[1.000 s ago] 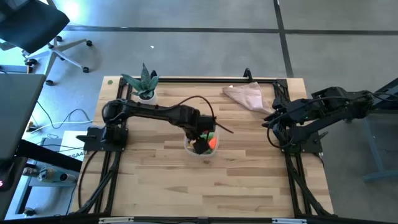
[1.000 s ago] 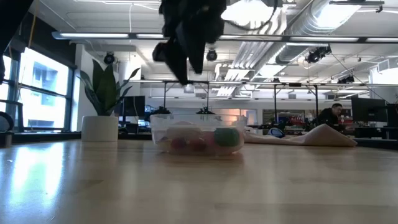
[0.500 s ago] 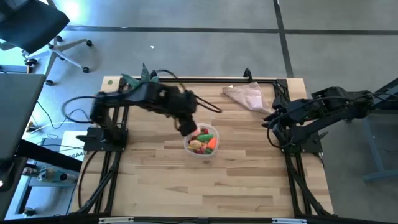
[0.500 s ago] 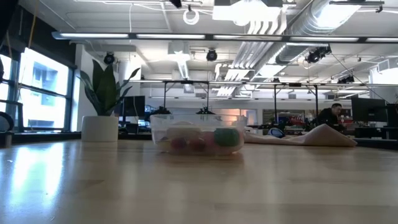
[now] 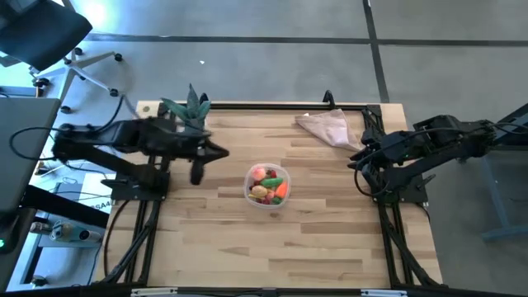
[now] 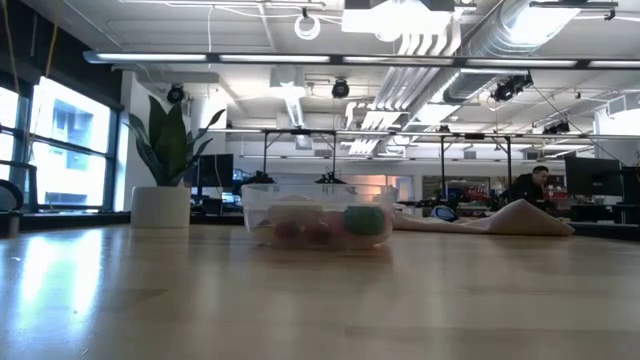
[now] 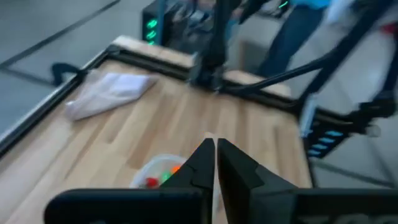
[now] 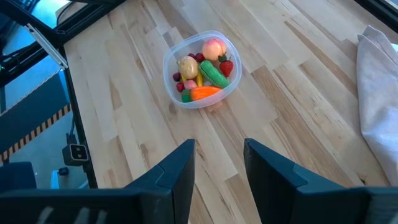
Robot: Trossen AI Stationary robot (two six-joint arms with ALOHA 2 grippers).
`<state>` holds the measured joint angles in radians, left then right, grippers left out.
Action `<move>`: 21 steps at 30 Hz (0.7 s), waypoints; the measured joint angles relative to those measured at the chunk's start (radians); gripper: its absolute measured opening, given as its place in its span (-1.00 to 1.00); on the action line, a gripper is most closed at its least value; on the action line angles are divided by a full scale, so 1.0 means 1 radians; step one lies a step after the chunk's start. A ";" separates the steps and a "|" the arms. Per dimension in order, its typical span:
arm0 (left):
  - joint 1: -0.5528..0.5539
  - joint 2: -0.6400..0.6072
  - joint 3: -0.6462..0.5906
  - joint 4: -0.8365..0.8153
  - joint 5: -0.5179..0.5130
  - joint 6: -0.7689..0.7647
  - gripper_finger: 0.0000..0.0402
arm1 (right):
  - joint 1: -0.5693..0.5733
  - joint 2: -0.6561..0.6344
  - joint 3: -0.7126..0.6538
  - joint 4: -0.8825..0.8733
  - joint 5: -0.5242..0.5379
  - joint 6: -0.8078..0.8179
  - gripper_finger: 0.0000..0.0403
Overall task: Pick and placing Produce into tupperware
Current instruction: Return to Home Position
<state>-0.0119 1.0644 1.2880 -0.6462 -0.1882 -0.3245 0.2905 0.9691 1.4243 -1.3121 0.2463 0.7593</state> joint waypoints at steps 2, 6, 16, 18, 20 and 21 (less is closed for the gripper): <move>0.001 -0.102 -0.126 0.094 0.034 0.007 -0.92 | 0.000 0.000 0.000 0.000 0.000 0.000 -0.35; -0.002 -0.292 -0.328 0.205 0.057 0.005 -0.88 | 0.000 0.000 0.000 0.000 0.000 0.000 -0.35; -0.002 -0.639 -0.699 0.426 0.103 -0.051 -0.99 | 0.000 0.000 0.000 0.000 0.000 0.000 -0.35; -0.002 -0.681 -0.749 0.426 0.102 -0.065 -0.98 | 0.000 0.000 0.000 0.000 0.000 0.000 -0.35; -0.002 -0.717 -0.796 0.435 0.102 -0.072 -0.98 | 0.000 0.000 0.000 0.000 0.000 0.000 -0.35; -0.002 -0.733 -0.822 0.460 0.102 -0.073 -0.98 | 0.000 0.000 0.000 0.000 0.000 0.000 -0.35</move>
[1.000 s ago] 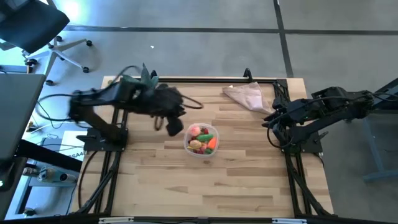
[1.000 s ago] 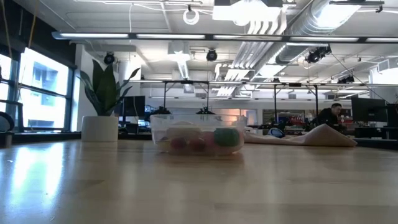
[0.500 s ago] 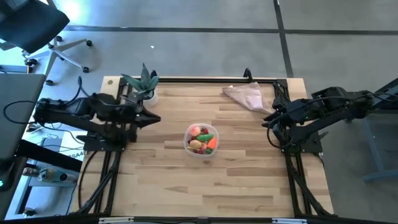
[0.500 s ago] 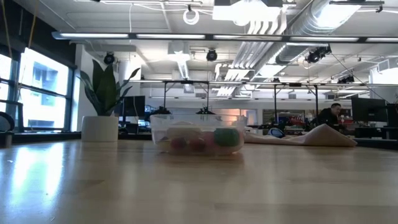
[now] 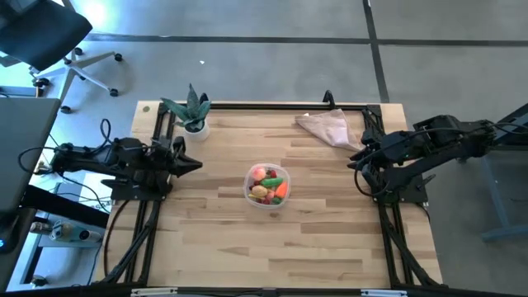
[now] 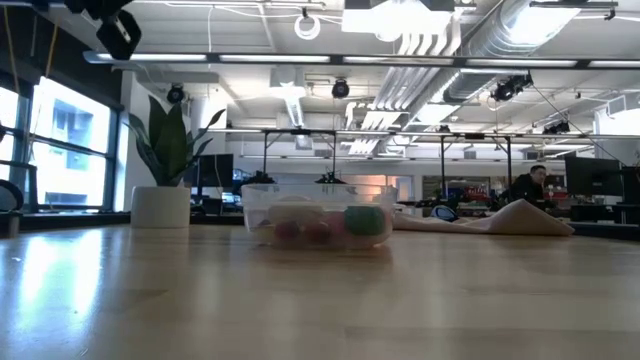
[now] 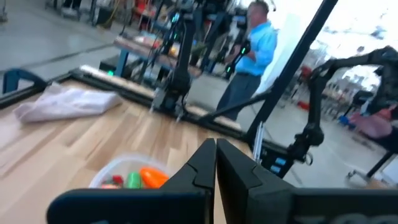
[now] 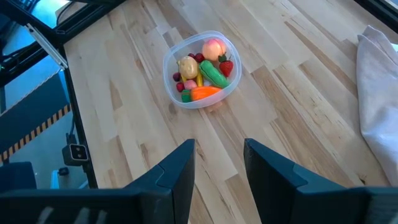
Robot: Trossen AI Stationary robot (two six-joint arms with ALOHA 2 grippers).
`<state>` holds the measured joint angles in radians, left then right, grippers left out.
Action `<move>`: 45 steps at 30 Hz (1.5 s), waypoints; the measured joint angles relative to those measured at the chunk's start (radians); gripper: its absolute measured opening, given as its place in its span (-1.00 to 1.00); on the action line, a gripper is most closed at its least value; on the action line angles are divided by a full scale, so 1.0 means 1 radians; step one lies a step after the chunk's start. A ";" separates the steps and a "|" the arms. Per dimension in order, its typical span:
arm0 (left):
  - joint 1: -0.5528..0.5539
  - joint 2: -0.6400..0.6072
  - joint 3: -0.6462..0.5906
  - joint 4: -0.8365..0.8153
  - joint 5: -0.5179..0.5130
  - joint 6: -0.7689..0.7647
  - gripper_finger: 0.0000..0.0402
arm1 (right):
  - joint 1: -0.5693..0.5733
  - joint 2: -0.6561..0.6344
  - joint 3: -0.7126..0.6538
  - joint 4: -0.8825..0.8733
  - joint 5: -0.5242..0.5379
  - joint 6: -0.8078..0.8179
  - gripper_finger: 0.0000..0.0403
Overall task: Pick and placing Produce into tupperware
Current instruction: Return to Home Position
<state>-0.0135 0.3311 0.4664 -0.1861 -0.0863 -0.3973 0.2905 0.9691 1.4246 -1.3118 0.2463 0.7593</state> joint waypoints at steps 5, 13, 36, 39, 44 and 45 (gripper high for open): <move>0.000 -0.074 -0.122 0.145 0.002 0.016 -0.99 | 0.000 0.000 0.000 0.000 0.000 0.000 -0.35; 0.000 -0.194 -0.246 0.249 0.014 0.031 -0.99 | 0.000 0.000 0.000 0.000 0.000 0.000 -0.35; 0.000 -0.319 -0.408 0.376 -0.057 -0.039 -0.99 | 0.000 0.000 0.000 0.000 0.000 0.000 -0.35; 0.000 -0.319 -0.436 0.382 -0.067 -0.061 -0.99 | 0.000 0.000 0.000 0.000 0.000 0.000 -0.35; 0.000 -0.319 -0.452 0.306 -0.100 -0.105 -0.99 | 0.000 0.000 0.000 0.000 0.000 0.000 -0.35; 0.000 -0.319 -0.452 0.280 -0.102 -0.105 -0.99 | 0.000 0.000 0.000 0.000 -0.001 -0.001 -0.35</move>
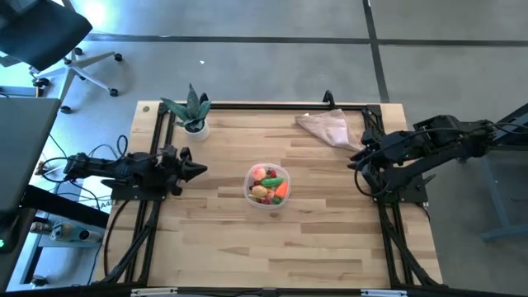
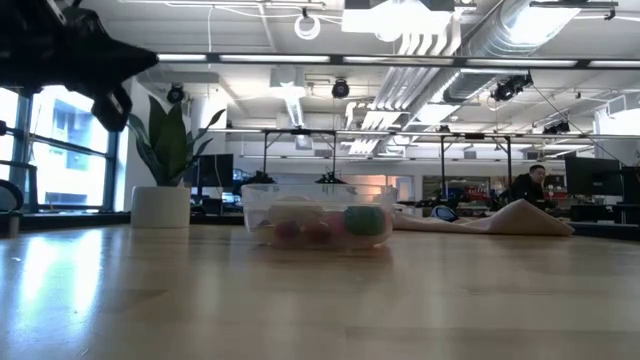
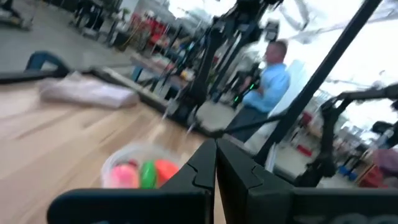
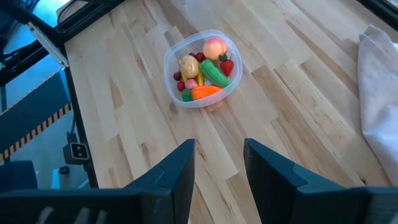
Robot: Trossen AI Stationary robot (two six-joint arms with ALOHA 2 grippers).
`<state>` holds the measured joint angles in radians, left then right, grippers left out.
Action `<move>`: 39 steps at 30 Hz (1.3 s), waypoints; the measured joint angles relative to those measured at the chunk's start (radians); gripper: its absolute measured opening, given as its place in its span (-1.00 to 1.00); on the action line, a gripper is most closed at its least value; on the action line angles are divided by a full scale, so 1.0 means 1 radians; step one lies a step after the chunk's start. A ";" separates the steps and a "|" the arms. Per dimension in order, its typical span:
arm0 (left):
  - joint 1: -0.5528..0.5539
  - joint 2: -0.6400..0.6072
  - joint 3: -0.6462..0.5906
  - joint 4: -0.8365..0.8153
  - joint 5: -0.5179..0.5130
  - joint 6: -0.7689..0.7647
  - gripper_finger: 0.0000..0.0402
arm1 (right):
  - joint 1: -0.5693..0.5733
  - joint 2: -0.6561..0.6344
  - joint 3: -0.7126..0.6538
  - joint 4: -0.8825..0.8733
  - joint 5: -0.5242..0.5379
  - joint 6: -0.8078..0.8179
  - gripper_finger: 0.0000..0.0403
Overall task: Pick and placing Produce into tupperware
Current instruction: Return to Home Position
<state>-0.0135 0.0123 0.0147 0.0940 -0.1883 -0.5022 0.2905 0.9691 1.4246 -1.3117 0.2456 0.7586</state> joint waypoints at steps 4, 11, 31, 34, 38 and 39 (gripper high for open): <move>0.000 0.007 -0.001 -0.063 0.004 0.004 -0.97 | 0.000 0.000 0.000 0.000 -0.013 -0.004 -0.35; 0.000 0.013 0.000 -0.067 0.004 0.004 -0.97 | 0.000 0.000 0.000 0.000 -0.014 -0.004 -0.35; 0.000 0.013 0.000 -0.066 0.004 0.007 -0.97 | -0.022 0.124 0.000 0.180 0.353 -0.246 -0.35; 0.000 0.013 0.000 -0.067 0.004 0.007 -0.97 | -0.022 0.170 0.000 0.180 0.388 -0.269 -0.35; 0.000 0.013 0.001 -0.066 0.004 0.007 -0.97 | -0.022 0.222 0.000 0.180 0.417 -0.270 -0.35; 0.000 0.013 0.001 -0.066 0.004 0.007 -0.97 | -0.022 0.229 0.000 0.181 0.414 -0.271 -0.35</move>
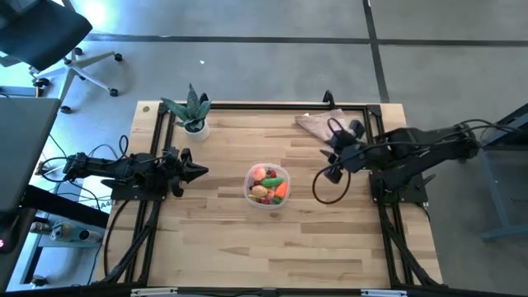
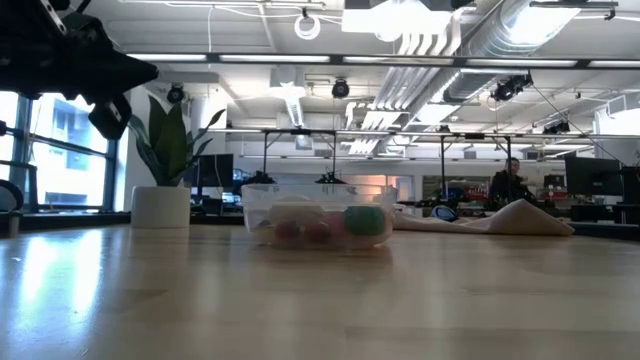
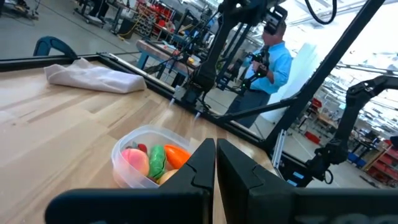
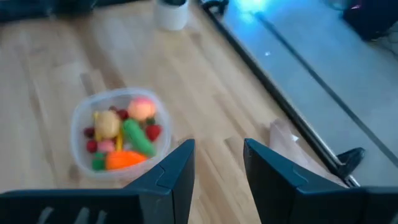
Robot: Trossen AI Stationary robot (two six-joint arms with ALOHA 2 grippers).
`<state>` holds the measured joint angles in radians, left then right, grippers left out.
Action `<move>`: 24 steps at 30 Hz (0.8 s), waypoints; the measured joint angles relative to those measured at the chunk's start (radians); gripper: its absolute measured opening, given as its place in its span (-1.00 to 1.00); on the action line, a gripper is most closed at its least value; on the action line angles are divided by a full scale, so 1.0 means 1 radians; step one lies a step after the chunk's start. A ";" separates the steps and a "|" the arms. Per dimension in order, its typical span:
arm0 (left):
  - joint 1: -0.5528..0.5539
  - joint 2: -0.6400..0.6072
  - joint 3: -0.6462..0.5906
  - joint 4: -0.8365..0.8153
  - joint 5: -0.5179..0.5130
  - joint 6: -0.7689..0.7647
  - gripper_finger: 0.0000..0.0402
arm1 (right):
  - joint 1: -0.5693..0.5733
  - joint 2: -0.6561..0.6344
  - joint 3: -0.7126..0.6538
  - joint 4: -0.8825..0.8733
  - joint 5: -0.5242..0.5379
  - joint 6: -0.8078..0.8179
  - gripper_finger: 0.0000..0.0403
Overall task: Pick and placing Produce into tupperware
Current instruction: Return to Home Position
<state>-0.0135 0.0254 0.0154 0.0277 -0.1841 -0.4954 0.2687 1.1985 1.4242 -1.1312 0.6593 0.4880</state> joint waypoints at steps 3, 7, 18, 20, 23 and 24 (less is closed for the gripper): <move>0.000 0.000 0.000 0.000 0.000 0.000 -0.98 | -0.006 0.016 0.000 0.020 -0.081 -0.034 -0.35; 0.000 0.000 0.000 0.000 0.000 0.000 -0.97 | -0.036 -0.015 0.000 0.184 -0.206 -0.161 -0.35; 0.000 0.000 0.000 0.000 0.000 -0.001 -0.97 | -0.182 -0.506 -0.053 0.443 -0.271 -0.265 -0.35; 0.000 0.000 0.000 0.000 0.000 -0.001 -0.98 | -0.182 -0.595 -0.115 0.495 -0.281 -0.245 -0.35; 0.000 0.000 0.000 0.000 0.000 -0.001 -0.97 | -0.182 -0.720 -0.227 0.546 -0.286 -0.196 -0.35; 0.000 0.000 0.000 0.000 0.000 -0.001 -0.97 | -0.182 -0.760 -0.265 0.565 -0.286 -0.180 -0.35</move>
<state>-0.0134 0.0254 0.0154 0.0280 -0.1841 -0.4961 0.0872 0.4386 1.1594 -0.5660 0.3736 0.3085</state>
